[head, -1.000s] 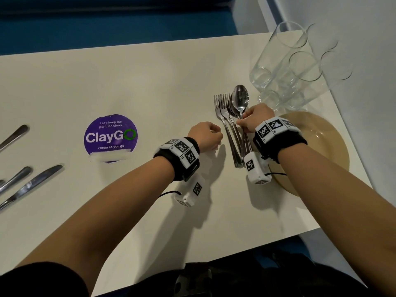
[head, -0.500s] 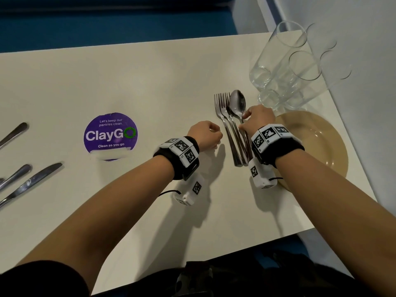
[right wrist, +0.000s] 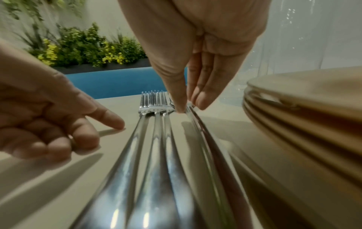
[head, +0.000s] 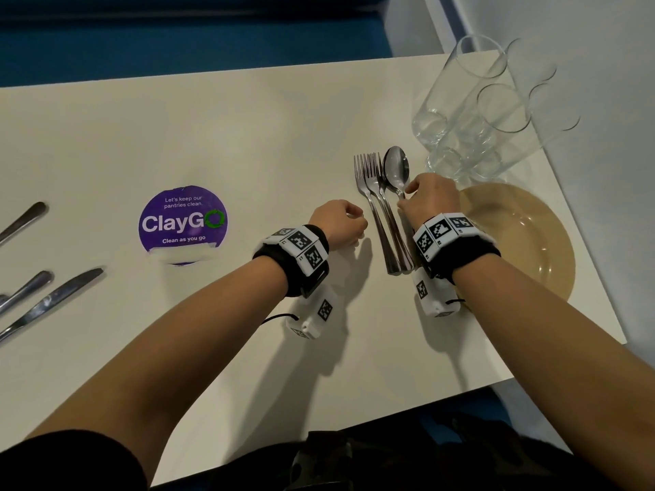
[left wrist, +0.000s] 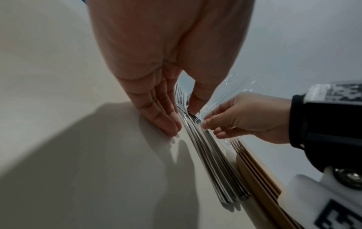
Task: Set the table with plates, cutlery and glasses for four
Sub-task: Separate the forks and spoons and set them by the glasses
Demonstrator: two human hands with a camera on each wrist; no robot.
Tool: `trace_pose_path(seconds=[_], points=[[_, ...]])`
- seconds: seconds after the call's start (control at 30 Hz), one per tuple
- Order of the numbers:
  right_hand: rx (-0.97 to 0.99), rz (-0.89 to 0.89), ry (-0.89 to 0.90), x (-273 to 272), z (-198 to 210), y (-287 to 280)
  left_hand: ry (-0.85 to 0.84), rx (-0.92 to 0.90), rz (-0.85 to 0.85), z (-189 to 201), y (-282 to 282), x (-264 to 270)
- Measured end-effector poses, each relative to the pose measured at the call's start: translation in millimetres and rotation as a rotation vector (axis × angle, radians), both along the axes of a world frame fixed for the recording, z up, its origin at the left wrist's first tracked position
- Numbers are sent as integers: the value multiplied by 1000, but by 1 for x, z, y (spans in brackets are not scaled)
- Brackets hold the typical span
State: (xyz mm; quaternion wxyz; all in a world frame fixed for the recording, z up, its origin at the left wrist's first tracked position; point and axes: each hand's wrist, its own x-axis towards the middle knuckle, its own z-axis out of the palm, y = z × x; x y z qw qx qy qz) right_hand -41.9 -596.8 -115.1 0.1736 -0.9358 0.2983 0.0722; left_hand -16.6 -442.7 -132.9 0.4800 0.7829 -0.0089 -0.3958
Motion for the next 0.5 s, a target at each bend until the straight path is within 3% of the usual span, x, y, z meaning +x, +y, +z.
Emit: trace_pose_path(seconds=[0.5], points=[[16,39,138,10,-12,22,-23,44,37,5,-12,-1]])
